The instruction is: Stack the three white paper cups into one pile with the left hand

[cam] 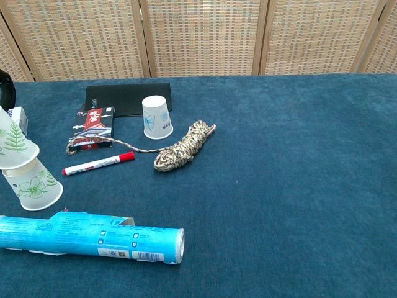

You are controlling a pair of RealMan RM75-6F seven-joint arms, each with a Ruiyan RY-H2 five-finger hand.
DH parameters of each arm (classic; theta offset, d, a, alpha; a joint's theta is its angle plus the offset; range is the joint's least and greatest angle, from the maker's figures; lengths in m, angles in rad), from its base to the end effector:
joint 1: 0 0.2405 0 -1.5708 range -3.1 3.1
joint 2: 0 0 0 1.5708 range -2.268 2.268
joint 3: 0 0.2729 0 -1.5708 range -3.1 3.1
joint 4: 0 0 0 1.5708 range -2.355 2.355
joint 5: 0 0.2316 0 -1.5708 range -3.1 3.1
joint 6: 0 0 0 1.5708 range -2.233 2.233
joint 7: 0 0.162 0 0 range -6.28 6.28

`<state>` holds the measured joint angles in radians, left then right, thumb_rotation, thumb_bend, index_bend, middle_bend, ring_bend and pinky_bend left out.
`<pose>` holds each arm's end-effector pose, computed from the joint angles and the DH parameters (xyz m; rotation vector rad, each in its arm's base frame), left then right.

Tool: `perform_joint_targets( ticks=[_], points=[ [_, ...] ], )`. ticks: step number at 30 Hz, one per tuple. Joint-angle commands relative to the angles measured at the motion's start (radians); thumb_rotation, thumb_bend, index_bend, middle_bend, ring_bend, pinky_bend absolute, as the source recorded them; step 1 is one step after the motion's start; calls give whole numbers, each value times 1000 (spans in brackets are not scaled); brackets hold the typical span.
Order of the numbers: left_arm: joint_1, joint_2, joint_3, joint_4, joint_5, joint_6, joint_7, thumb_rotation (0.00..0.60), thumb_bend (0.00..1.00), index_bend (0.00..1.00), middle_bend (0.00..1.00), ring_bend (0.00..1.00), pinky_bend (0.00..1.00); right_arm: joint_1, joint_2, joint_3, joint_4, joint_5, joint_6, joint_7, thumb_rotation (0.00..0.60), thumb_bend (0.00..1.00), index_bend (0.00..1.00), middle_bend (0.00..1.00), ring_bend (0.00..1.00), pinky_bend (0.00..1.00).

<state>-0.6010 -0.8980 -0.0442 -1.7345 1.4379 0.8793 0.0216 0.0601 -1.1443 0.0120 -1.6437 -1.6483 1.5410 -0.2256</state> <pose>-0.2414 0.3332 0.1307 -1.9689 -0.8525 -0.6790 -0.3073 -0.1830 0.1290 1.5297 -0.7053 0.8556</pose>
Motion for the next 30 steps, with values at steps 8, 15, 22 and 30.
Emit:
perform_joint_targets(
  ticks=[8,15,22,30],
  points=[
    [-17,0,2,-1,-40,-42,37,600,206,551,380,409,321,-1,6,4,-1,2,4,12,600,0,0,0,0,0],
    [-20,-16,1,4,-54,-41,59,600,201,541,369,396,306,-1,7,4,-1,1,3,14,600,0,0,0,0,0],
    [-19,-48,7,29,-37,-34,51,600,111,437,258,228,252,-2,8,4,-2,1,4,14,600,0,0,0,0,0],
    [-32,-15,11,7,-68,-81,35,600,0,0,0,0,37,-2,9,4,-2,3,1,17,600,0,0,0,0,0]
  ],
)
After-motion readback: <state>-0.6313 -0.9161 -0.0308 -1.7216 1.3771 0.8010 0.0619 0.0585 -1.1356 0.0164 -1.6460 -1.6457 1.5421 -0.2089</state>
